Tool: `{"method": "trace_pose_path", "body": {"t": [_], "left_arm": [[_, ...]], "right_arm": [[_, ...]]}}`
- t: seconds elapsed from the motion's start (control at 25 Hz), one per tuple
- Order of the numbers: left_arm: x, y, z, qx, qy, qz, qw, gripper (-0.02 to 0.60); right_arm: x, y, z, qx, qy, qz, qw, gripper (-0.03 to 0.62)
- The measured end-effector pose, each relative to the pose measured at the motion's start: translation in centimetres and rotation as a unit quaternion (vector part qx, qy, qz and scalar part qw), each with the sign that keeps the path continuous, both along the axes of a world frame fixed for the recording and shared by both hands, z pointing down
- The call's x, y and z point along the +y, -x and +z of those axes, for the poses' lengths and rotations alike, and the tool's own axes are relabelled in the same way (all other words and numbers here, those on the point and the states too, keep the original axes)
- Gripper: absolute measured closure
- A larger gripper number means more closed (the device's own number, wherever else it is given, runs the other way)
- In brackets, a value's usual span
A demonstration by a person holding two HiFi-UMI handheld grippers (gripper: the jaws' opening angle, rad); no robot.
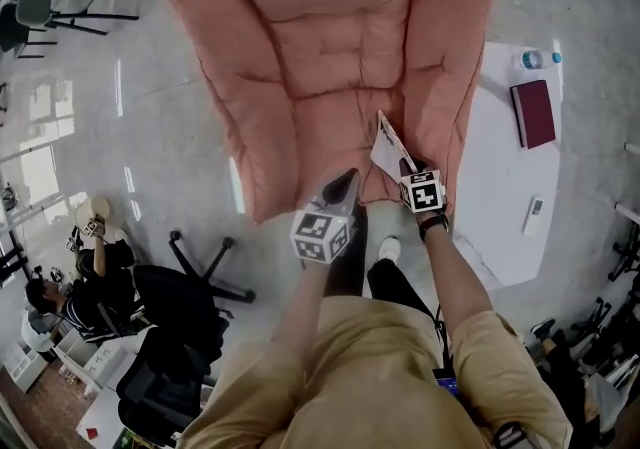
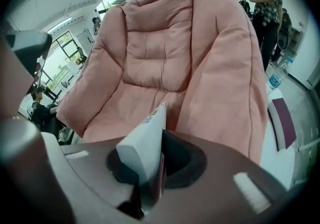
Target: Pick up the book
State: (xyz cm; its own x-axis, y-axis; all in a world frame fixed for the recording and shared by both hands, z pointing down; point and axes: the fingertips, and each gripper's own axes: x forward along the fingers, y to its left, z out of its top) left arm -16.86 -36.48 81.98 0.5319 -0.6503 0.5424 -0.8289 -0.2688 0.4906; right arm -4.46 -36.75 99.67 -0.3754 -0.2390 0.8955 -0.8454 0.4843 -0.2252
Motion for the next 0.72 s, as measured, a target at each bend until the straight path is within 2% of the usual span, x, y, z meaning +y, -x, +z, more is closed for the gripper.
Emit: {"method": "trace_pose_path", "body": {"t": [0.36, 0.52, 0.72], "left_arm": [[3.0, -1.7, -6.1, -0.002, -0.037, -0.005, 0.9993, 0.580], [5.3, -3.1, -9.1, 0.000, -0.057, -0.002, 0.9984, 0.580], [8.5, -5.0, -13.3, 0.002, -0.087, -0.002, 0.9962, 0.580]], "right_arm": [[5.6, -1.4, -7.4, -0.034, -0.022, 0.039, 0.998, 0.545], [7.4, -2.1, -12.7, -0.053, -0.065, 0.063, 0.994, 0.545], [9.3, -4.3, -20.5, -0.096, -0.121, 0.105, 0.982, 0.546]]}}
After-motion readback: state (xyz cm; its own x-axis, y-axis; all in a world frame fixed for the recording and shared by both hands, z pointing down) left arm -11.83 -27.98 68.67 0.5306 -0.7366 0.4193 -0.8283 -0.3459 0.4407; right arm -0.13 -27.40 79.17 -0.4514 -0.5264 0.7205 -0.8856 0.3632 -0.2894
